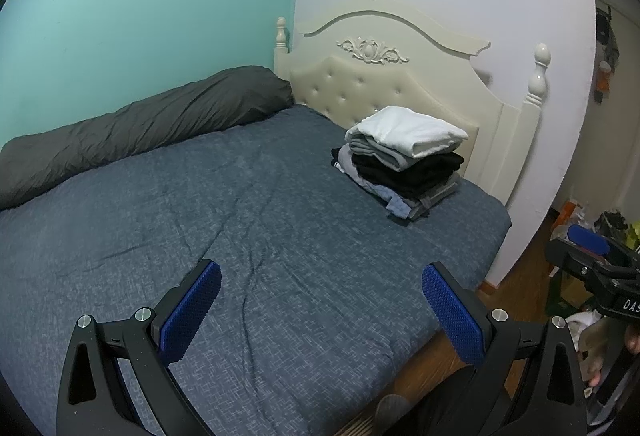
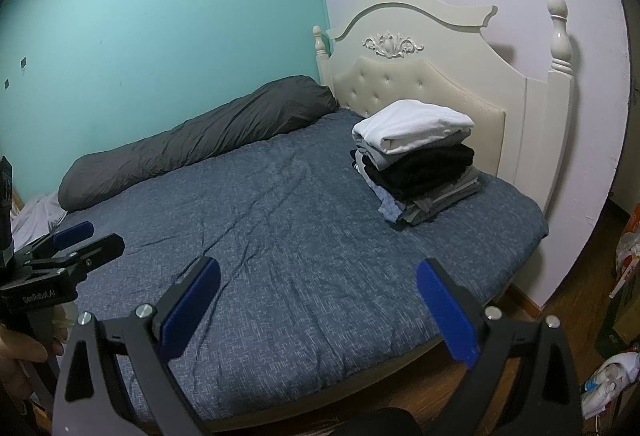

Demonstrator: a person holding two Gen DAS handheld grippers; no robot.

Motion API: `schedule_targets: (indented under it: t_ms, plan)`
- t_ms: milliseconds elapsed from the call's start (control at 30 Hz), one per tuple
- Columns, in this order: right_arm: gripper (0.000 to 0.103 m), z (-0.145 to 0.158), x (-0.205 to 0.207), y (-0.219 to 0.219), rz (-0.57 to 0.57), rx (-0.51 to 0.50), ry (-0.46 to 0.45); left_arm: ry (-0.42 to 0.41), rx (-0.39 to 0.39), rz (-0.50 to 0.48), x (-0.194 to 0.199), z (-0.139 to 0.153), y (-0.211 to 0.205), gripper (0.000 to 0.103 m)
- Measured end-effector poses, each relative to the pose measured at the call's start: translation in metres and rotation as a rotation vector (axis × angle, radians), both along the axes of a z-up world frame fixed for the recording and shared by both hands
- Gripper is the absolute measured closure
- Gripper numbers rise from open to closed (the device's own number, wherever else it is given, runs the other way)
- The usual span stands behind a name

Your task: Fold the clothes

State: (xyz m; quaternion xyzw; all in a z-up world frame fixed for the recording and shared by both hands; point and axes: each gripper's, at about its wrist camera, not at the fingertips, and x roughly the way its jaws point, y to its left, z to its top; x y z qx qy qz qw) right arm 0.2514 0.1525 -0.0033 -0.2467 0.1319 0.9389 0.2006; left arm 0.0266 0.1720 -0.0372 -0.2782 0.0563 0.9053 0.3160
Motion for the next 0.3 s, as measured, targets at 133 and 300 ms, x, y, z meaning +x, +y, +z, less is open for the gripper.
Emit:
schedule_targets:
  t_ms: [133, 300]
  plan:
    - [0.004, 0.0001, 0.0002, 0.0004, 0.001, -0.001, 0.002, -0.001, -0.002, -0.003, -0.0005, 0.0004, 0.0007, 0.0]
    - [0.004, -0.0001, 0.0003, 0.0003, 0.002, -0.001, 0.003, -0.006, -0.007, 0.001, -0.0018, 0.0007, 0.0019, 0.0]
